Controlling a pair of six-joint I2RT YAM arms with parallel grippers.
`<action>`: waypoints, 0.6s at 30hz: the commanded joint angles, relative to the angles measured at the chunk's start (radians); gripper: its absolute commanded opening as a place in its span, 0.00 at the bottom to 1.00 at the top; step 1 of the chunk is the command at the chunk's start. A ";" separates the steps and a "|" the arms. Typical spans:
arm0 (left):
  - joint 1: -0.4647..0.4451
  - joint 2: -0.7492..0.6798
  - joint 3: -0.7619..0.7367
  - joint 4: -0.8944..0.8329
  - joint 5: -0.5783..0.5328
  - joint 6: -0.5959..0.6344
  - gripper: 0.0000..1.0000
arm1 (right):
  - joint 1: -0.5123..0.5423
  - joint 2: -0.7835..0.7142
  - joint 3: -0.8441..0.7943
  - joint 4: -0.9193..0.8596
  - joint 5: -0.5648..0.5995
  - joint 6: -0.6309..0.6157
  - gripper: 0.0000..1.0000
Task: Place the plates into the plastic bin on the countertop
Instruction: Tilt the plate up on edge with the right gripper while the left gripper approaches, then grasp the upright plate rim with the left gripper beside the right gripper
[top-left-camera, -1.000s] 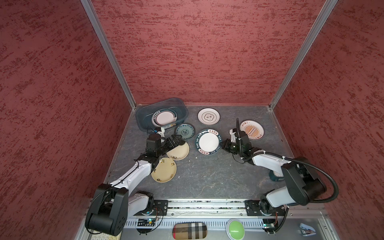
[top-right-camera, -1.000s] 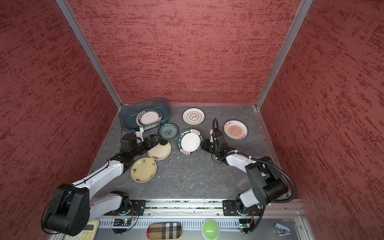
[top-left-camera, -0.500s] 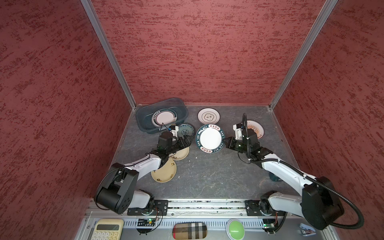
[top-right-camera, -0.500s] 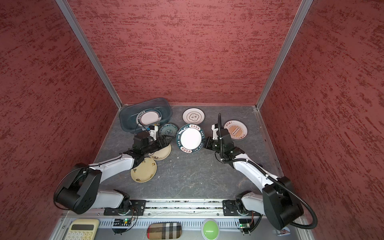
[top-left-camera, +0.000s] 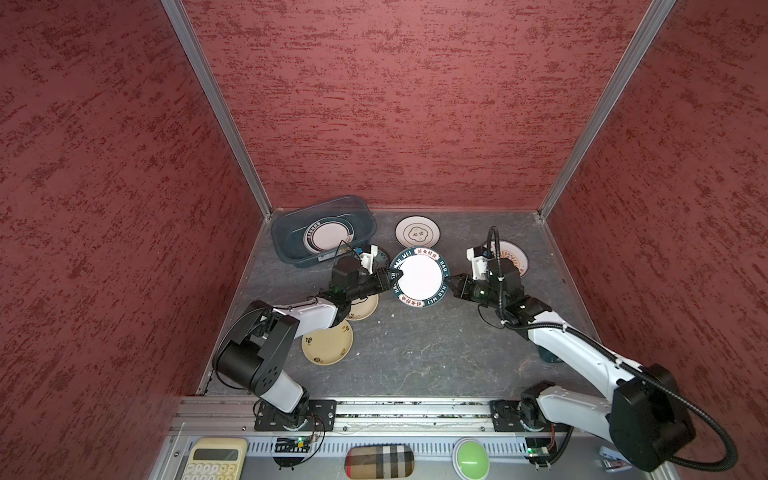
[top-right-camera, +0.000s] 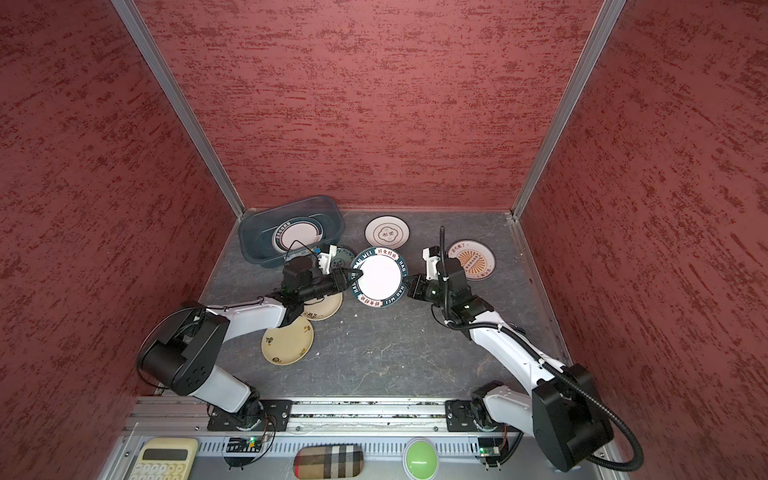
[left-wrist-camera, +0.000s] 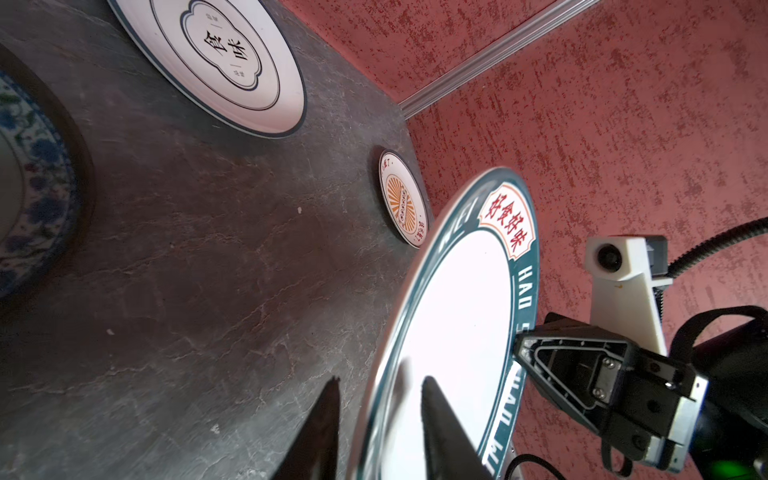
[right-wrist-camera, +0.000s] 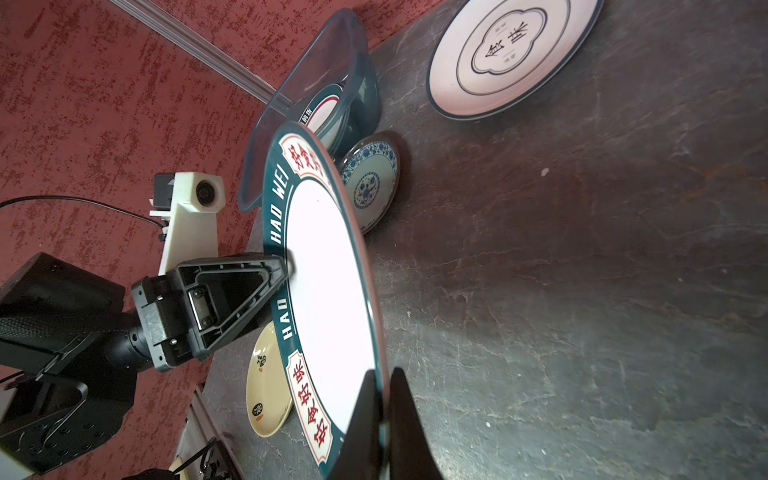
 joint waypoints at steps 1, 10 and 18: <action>-0.003 0.013 0.011 0.045 0.026 -0.020 0.19 | -0.001 -0.020 -0.005 0.061 -0.024 -0.002 0.00; -0.005 0.004 0.024 -0.006 0.017 -0.002 0.00 | -0.001 -0.027 -0.015 0.079 -0.032 0.000 0.03; -0.006 -0.007 0.029 -0.033 0.000 0.003 0.00 | -0.001 -0.045 -0.030 0.070 -0.018 0.001 0.27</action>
